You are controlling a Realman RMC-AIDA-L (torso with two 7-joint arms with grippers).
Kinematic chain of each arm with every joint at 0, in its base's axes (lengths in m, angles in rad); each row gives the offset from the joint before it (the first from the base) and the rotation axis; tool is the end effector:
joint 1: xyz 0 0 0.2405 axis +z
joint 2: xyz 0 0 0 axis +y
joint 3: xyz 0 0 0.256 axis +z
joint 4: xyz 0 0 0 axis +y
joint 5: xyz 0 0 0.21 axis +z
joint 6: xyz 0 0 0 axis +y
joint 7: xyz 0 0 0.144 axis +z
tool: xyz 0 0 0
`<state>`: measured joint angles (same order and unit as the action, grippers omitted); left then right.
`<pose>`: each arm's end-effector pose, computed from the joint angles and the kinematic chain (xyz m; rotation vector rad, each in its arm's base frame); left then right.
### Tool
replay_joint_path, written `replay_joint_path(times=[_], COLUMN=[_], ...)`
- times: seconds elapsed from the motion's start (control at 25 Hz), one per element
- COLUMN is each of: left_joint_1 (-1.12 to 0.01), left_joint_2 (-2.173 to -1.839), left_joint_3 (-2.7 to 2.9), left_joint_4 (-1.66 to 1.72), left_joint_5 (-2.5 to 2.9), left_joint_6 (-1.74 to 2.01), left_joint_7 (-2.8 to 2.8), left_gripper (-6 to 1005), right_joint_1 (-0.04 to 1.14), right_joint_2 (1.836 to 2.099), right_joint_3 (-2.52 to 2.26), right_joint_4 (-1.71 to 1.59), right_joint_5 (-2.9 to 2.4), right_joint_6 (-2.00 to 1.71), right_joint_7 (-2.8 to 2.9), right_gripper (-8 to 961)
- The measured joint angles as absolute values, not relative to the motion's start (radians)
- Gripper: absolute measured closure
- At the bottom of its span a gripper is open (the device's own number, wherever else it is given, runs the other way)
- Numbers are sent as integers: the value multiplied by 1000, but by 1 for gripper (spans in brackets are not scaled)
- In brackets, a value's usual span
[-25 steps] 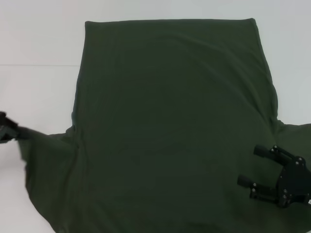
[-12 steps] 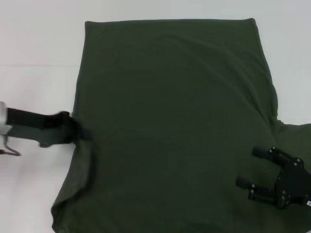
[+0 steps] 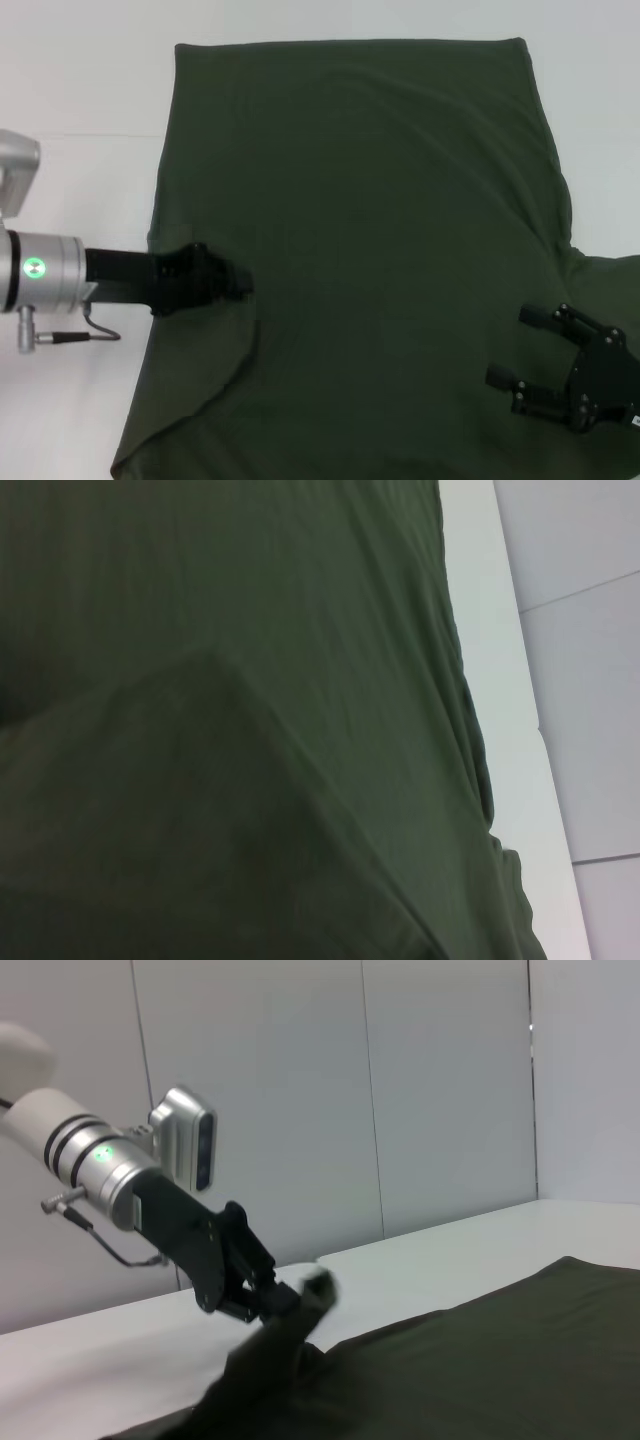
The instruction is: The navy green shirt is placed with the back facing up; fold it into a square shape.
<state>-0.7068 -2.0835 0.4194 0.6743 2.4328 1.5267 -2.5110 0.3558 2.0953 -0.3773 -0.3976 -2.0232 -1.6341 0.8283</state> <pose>-0.2608 0.3619 0.0050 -2.1568 -2.0773 -0.5531 0.3196 0.2548 -0.0179 -2.4681 0.4547 0.8603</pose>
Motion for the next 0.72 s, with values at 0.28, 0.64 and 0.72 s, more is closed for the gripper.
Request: replay_joint_path(times=[0.28, 0.64, 0.72], left_joint_1=[-682, -618, -596], left_joint_2=[-2069, -2059, -2066], left_joint_3=[416, 394, 385], left_joint_4=[605, 640, 670], left_joint_5=[2426, 2327, 2308], left_joint_6=[1491, 1643, 1680], left_joint_7=[-2501, -2154, -2035], left_gripper=[785, 594, 552], right_joint_1=[357, 356, 356], right_joint_2=[2095, 2095, 2095], right_joint_3=[-379, -378, -377], right_joint_4=[-397, -397, -397], right_joint_5=[-2023, -2022, -2021], right_joint_6=[-1635, -1636, -1635], right_joint_7=[828, 828, 828], right_gripper=[22, 22, 22])
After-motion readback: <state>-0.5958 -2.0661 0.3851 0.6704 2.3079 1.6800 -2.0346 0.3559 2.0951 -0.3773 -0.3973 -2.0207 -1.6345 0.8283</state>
